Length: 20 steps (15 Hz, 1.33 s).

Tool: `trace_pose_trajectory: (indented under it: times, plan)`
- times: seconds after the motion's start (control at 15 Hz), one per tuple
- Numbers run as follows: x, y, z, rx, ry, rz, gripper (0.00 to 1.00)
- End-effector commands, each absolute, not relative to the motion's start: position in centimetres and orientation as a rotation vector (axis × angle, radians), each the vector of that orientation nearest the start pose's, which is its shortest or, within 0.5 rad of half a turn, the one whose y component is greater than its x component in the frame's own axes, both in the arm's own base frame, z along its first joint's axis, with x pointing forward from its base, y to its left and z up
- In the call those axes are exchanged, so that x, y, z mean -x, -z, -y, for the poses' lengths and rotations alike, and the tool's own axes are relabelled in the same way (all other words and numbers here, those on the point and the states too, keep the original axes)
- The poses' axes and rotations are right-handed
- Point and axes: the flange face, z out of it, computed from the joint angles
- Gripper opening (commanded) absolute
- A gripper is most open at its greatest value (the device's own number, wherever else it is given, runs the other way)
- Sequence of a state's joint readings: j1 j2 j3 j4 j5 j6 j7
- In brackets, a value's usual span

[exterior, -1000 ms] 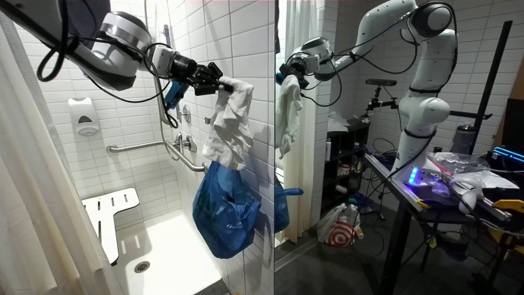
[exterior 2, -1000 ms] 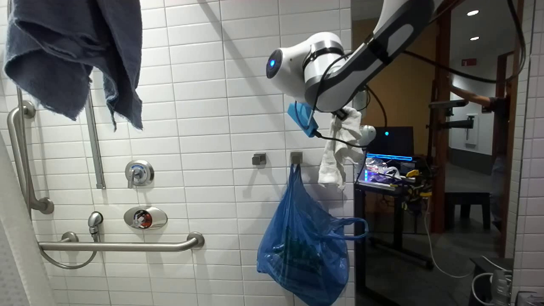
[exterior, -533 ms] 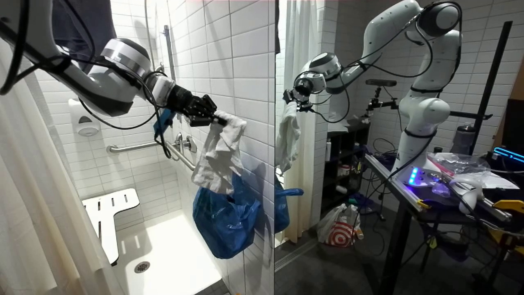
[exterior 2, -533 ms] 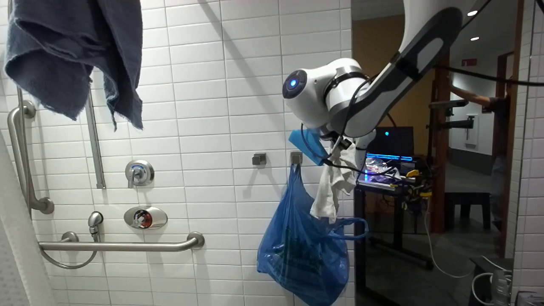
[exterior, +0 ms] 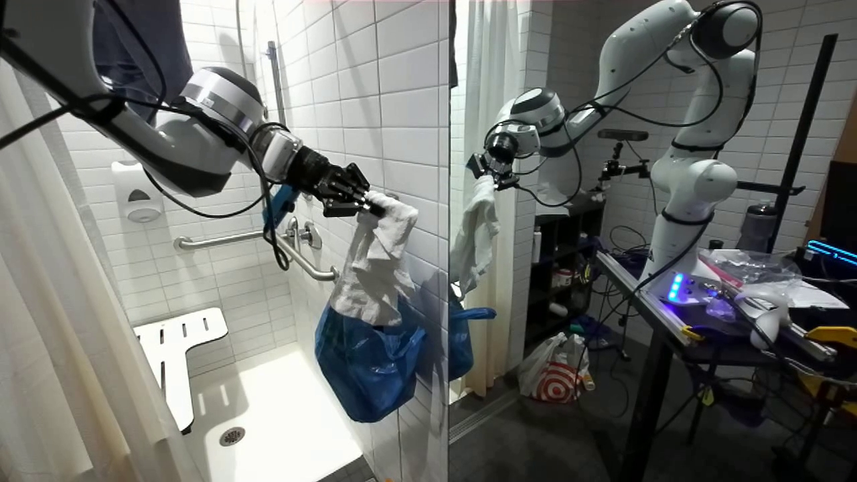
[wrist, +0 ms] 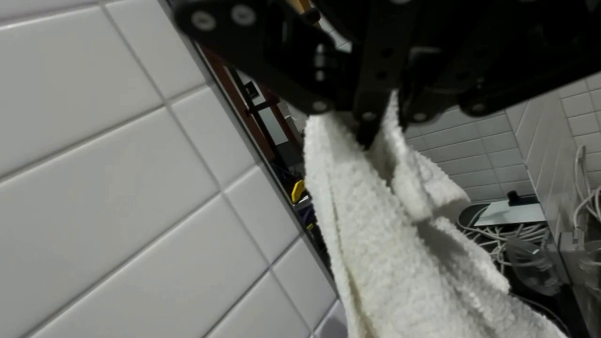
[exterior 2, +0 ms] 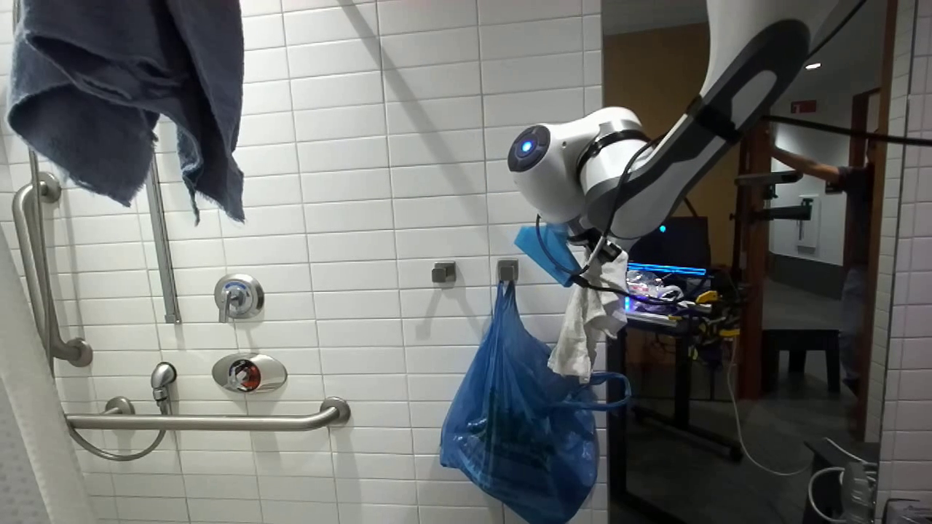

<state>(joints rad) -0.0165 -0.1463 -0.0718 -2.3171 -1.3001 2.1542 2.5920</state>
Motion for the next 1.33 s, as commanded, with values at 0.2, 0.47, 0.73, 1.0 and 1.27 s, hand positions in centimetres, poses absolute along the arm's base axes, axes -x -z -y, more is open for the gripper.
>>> trace_pose_trajectory:
  times: [0.2, 0.47, 0.73, 1.0, 1.27]
  plan:
    - [-48.0, -43.7, 11.4, 1.716, 1.566, -2.530, 0.01]
    - [-47.5, -43.3, 13.9, 1.669, 1.482, -2.611, 0.01]
    - [-46.5, -42.6, 15.9, 1.832, 1.344, -2.424, 0.01]
    - [-45.3, -41.3, 16.7, 2.120, 1.312, -2.150, 0.01]
    - [-44.1, -40.4, 17.0, 2.367, 1.314, -1.857, 0.01]
